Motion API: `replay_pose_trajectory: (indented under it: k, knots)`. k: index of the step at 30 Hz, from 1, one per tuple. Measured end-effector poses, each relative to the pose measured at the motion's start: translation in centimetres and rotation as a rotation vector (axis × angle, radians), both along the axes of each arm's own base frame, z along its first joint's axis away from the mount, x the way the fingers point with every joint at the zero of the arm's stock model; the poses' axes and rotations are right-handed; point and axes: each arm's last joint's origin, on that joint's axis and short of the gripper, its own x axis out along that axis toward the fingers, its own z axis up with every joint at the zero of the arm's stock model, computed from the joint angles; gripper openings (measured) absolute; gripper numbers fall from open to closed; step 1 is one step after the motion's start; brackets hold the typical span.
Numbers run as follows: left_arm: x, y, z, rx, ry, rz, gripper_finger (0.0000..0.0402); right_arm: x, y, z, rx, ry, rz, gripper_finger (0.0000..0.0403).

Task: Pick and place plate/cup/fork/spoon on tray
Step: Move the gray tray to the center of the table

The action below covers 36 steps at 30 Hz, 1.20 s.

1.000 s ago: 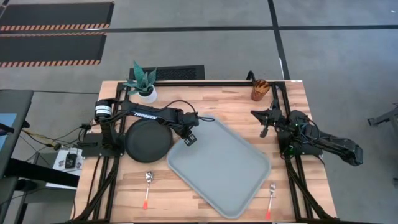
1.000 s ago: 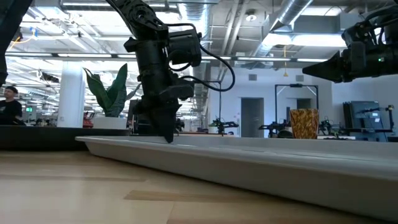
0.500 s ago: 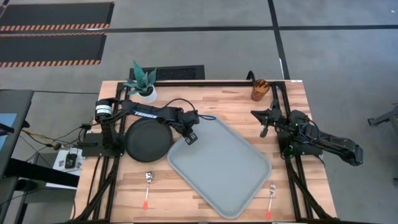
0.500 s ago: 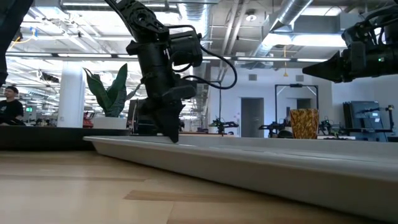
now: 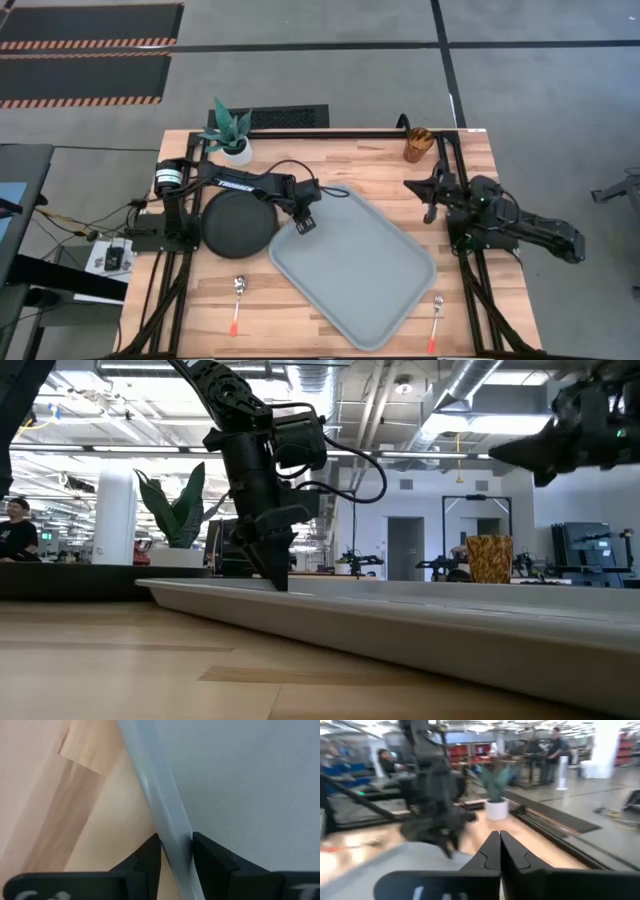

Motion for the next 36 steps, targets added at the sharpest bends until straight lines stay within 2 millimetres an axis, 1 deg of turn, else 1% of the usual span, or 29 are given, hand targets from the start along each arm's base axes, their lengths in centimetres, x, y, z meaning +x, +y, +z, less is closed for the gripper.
replay_pose_trajectory:
  k: [3, 6, 8, 10, 15, 21, 26, 32, 36]
  knots:
    - [0.0, 0.0, 0.1, 0.005, -0.003, -0.011, 0.0073, 0.3, 0.5, 0.3, 0.067, 0.065, 0.037, 0.0011]
    - [0.1, 0.2, 0.1, 0.000, -0.011, -0.008, 0.0057, 0.7, 1.3, 1.2, 0.124, 0.107, 0.077, 0.0008]
    - [0.0, 0.4, 0.2, -0.013, -0.014, -0.008, 0.0053, 1.2, 1.9, 1.2, 0.166, 0.176, 0.109, 0.0005]
    - [0.0, 0.4, 0.2, -0.014, -0.013, -0.015, 0.0056, 1.8, 2.7, 1.3, 0.203, 0.237, 0.143, 0.0004]
    - [0.0, 0.4, 0.2, 0.005, -0.005, -0.044, 0.0084, 3.2, 5.4, 1.5, 0.251, 0.389, 0.228, 0.0007]
    - [0.0, 0.4, 0.2, 0.013, -0.006, -0.046, 0.0096, 4.6, 9.7, 2.3, 0.295, 0.506, 0.346, 0.0007]
    - [-0.1, 0.5, 0.6, 0.021, -0.015, -0.045, 0.0097, 5.2, 14.2, 2.3, 0.389, 0.643, 0.458, 0.0007]
    - [0.0, 0.5, 1.2, 0.029, -0.045, -0.052, 0.0098, 5.0, 19.6, 1.1, 0.545, 0.874, 0.486, 0.0007]
    - [0.1, 0.5, 1.5, 0.031, -0.066, -0.057, 0.0098, 5.1, 22.1, -0.2, 0.618, 1.018, 0.449, 0.0008]
